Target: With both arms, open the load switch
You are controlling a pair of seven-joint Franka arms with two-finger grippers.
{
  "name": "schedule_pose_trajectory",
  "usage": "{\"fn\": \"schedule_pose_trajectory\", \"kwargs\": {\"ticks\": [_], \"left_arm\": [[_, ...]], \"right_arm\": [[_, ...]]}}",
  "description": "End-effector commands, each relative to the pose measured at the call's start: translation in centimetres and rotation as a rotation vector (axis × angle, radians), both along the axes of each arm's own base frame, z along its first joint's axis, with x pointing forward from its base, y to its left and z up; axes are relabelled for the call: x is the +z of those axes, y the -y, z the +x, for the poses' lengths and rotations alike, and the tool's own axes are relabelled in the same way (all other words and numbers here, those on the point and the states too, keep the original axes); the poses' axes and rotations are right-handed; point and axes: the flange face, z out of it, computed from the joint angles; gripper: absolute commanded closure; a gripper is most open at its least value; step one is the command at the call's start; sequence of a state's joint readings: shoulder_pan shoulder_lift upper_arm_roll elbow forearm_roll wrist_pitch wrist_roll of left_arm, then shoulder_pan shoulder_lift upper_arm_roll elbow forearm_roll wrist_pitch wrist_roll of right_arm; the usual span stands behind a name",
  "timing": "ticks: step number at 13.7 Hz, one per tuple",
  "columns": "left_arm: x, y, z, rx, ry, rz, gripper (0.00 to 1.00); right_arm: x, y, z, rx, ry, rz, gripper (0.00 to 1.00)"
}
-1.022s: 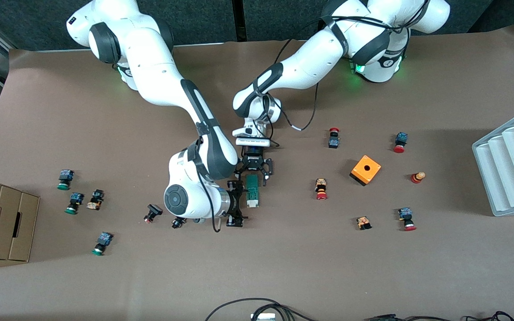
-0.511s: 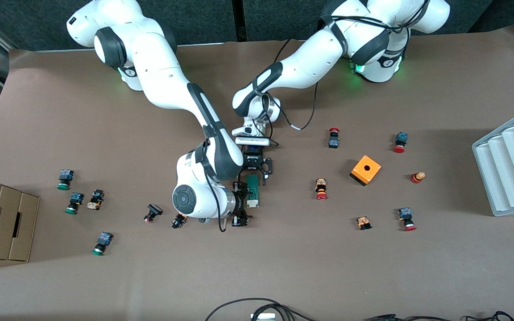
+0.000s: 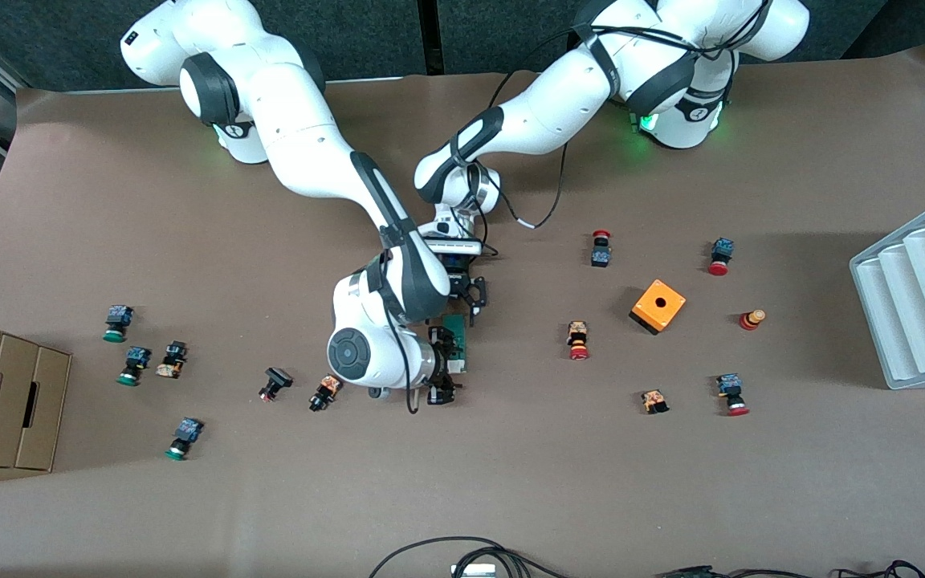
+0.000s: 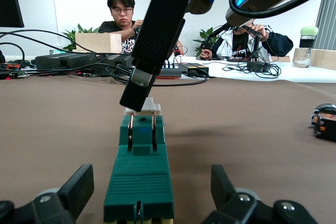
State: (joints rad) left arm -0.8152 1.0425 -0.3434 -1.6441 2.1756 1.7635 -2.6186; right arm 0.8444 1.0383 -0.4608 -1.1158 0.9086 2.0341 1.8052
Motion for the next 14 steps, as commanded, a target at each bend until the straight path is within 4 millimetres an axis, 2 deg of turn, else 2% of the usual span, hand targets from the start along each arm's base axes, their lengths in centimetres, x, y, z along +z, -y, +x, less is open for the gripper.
{"fn": "schedule_pose_trajectory", "kwargs": {"ticks": [1, 2, 4, 6, 14], "left_arm": [[-0.56, -0.06, -0.31, 0.016, 0.007, -0.010, 0.09], [-0.75, -0.12, -0.36, 0.015, 0.006, -0.007, 0.13], [-0.83, -0.14, -0.38, 0.013, 0.008, -0.006, 0.28], [-0.89, -0.16, -0.32, 0.008, 0.011, -0.006, 0.32], [-1.40, -0.38, -0.41, 0.009, 0.006, -0.001, 0.31]], "right_arm": [[0.15, -0.93, 0.20, -0.013, 0.007, 0.022, 0.48], [0.29, -1.02, 0.11, -0.011, 0.005, 0.023, 0.52], [0.22, -0.86, 0.10, -0.013, 0.001, 0.020, 0.56], [0.24, -0.91, 0.02, -0.009, 0.001, 0.017, 0.59], [0.17, -0.48, -0.02, 0.013, -0.001, -0.012, 0.59]]}}
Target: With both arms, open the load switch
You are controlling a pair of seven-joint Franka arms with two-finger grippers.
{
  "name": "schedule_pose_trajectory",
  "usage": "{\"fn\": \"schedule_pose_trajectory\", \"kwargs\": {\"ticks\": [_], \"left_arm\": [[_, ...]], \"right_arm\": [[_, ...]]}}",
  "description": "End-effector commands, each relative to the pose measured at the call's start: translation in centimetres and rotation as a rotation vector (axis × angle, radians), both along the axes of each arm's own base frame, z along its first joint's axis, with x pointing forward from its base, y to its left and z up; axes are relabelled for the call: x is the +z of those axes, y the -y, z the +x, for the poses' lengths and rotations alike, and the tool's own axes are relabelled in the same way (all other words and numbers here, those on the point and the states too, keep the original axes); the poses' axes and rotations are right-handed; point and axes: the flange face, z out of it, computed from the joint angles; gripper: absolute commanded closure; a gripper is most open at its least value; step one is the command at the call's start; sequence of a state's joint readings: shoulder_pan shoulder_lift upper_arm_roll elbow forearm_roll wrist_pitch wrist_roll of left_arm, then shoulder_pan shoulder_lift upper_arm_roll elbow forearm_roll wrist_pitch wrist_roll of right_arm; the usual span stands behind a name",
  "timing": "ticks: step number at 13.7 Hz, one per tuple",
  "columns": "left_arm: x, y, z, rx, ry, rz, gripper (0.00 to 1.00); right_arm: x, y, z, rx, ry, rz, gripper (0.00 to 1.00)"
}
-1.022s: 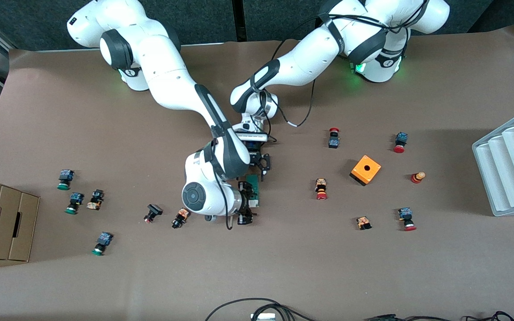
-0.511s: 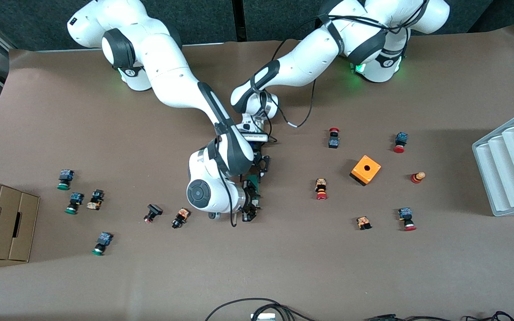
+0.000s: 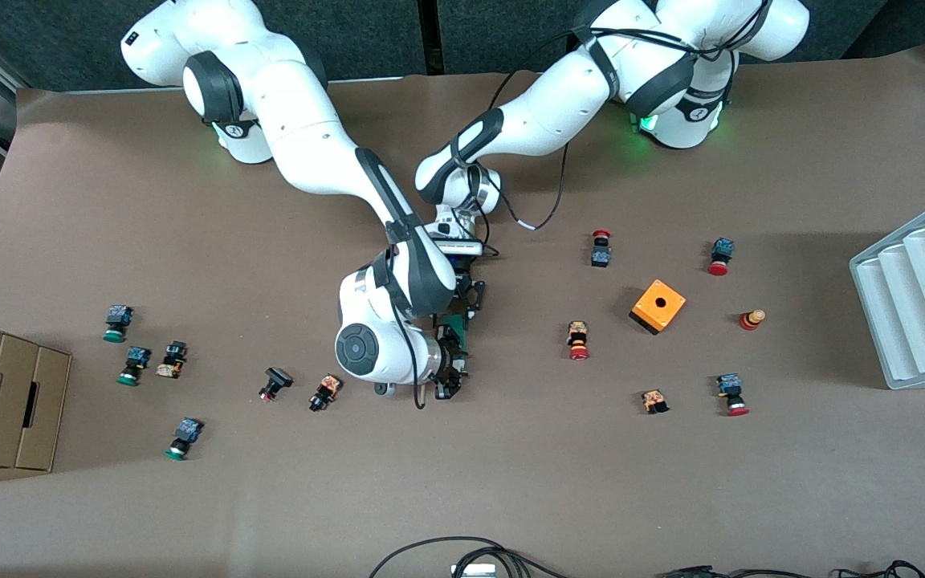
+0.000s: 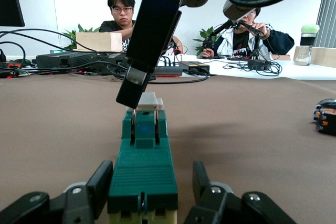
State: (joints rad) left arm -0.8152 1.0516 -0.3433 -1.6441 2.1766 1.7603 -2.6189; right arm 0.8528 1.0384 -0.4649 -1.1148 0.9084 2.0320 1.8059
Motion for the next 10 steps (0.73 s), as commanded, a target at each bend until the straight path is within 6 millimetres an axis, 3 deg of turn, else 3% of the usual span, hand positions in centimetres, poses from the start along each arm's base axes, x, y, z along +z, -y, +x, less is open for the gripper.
{"fn": "schedule_pose_trajectory", "kwargs": {"ticks": [1, 7, 10], "left_arm": [[-0.84, -0.23, -0.18, 0.010, 0.009, -0.008, 0.31], [-0.90, -0.23, -0.31, 0.009, 0.008, -0.007, 0.34], [-0.85, -0.19, -0.27, 0.009, 0.008, -0.006, 0.34]], "right_arm": [[0.05, 0.12, 0.29, 0.008, -0.001, -0.014, 0.59], [0.00, 0.51, 0.40, 0.016, -0.003, -0.027, 0.59], [0.25, 0.26, 0.22, 0.024, 0.000, -0.031, 0.71]]}}
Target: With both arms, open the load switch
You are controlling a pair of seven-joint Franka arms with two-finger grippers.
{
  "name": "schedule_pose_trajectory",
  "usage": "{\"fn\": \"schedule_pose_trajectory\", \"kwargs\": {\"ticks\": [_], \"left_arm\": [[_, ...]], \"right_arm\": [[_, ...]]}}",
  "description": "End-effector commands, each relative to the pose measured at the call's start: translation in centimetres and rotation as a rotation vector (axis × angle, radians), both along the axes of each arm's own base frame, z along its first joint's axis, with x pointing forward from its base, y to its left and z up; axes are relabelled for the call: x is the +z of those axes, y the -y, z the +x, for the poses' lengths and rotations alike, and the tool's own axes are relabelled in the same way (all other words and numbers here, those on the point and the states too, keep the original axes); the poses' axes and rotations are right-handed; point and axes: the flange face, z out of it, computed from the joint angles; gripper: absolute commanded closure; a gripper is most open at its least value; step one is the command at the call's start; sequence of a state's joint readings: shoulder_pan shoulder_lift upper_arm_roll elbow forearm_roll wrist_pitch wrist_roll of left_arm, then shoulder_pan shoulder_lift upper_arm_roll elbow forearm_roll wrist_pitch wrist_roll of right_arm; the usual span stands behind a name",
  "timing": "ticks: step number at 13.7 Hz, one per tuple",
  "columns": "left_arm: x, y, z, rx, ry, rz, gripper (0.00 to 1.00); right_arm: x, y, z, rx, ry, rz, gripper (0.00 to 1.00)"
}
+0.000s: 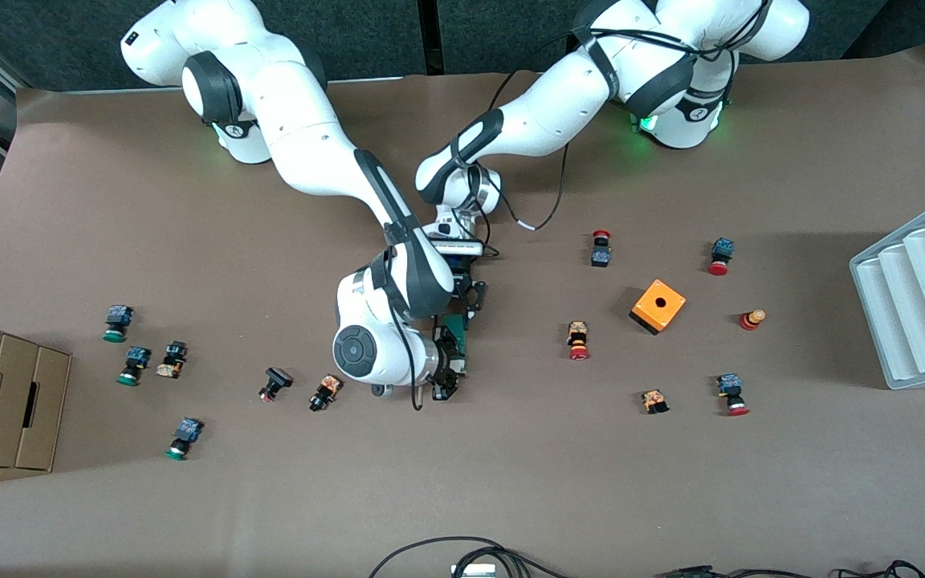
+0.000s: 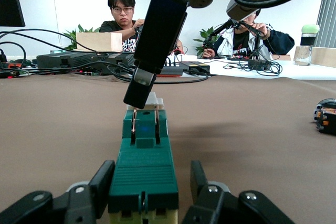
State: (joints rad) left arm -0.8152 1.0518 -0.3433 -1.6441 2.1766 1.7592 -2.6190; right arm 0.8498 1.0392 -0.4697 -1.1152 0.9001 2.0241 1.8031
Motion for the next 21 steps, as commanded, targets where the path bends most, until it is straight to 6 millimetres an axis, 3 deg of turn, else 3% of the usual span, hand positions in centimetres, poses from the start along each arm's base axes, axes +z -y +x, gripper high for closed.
{"fn": "schedule_pose_trajectory", "kwargs": {"ticks": [1, 12, 21], "left_arm": [[-0.9, -0.2, -0.3, 0.009, 0.006, -0.005, 0.34], [-0.9, -0.2, -0.3, 0.010, 0.006, -0.007, 0.32], [-0.9, -0.3, -0.4, 0.009, 0.005, -0.004, 0.32]], "right_arm": [[0.9, 0.1, 0.3, 0.018, 0.004, -0.014, 0.72], [2.7, 1.1, -0.1, 0.055, -0.002, -0.014, 0.72], [2.2, 1.3, 0.0, 0.057, 0.007, -0.030, 0.67]]}}
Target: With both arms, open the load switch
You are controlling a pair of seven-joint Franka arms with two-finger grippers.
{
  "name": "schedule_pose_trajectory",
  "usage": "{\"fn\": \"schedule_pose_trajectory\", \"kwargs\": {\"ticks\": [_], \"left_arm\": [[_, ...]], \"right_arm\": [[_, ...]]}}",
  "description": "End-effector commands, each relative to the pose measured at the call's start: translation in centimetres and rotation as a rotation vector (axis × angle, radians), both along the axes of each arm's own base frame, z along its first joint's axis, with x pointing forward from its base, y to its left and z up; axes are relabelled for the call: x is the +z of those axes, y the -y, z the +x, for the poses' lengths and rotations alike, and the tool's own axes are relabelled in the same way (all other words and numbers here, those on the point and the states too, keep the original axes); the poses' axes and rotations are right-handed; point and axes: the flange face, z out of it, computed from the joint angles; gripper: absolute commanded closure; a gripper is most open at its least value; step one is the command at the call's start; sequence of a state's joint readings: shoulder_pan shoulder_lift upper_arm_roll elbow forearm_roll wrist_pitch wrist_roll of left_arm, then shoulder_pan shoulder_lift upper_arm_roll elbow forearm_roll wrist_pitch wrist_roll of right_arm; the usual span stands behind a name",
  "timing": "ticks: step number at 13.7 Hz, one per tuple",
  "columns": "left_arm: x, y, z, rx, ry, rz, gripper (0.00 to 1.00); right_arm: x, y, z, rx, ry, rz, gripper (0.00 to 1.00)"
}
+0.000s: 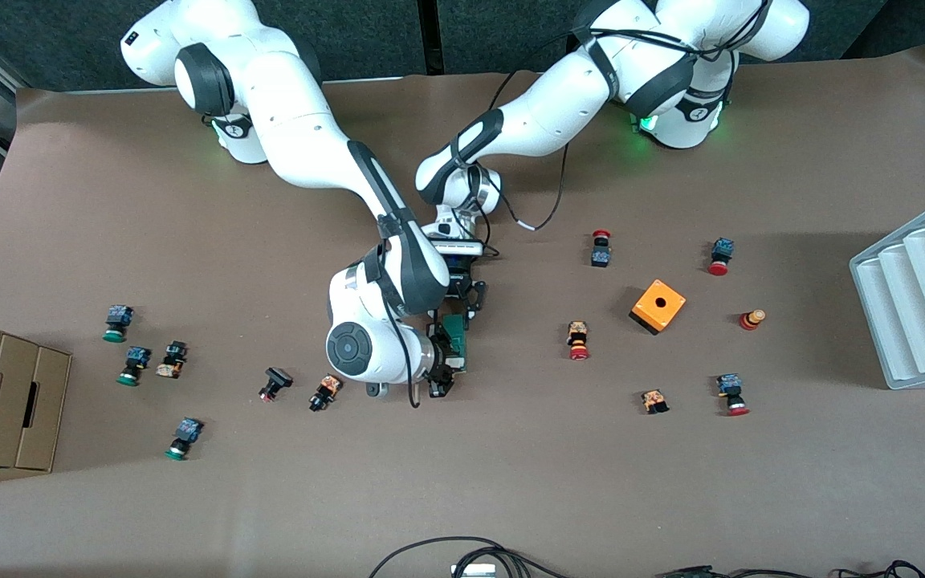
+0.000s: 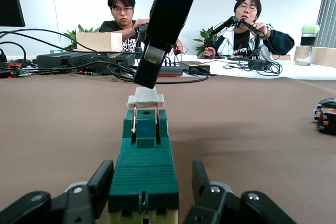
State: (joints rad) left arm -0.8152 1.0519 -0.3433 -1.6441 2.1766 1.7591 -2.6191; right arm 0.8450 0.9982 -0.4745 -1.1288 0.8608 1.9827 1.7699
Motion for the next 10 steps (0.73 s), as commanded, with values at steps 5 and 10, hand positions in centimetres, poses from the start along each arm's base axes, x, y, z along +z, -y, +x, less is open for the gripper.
{"fn": "schedule_pose_trajectory", "kwargs": {"ticks": [5, 10], "left_arm": [[-0.9, -0.3, -0.4, 0.009, 0.005, -0.004, 0.32], [-1.1, -0.4, -0.3, 0.010, 0.005, -0.002, 0.32]], "right_arm": [[-0.1, 0.2, 0.3, -0.012, 0.037, -0.004, 0.65], [-1.0, -0.4, -0.1, -0.008, 0.042, -0.010, 0.64]]}}
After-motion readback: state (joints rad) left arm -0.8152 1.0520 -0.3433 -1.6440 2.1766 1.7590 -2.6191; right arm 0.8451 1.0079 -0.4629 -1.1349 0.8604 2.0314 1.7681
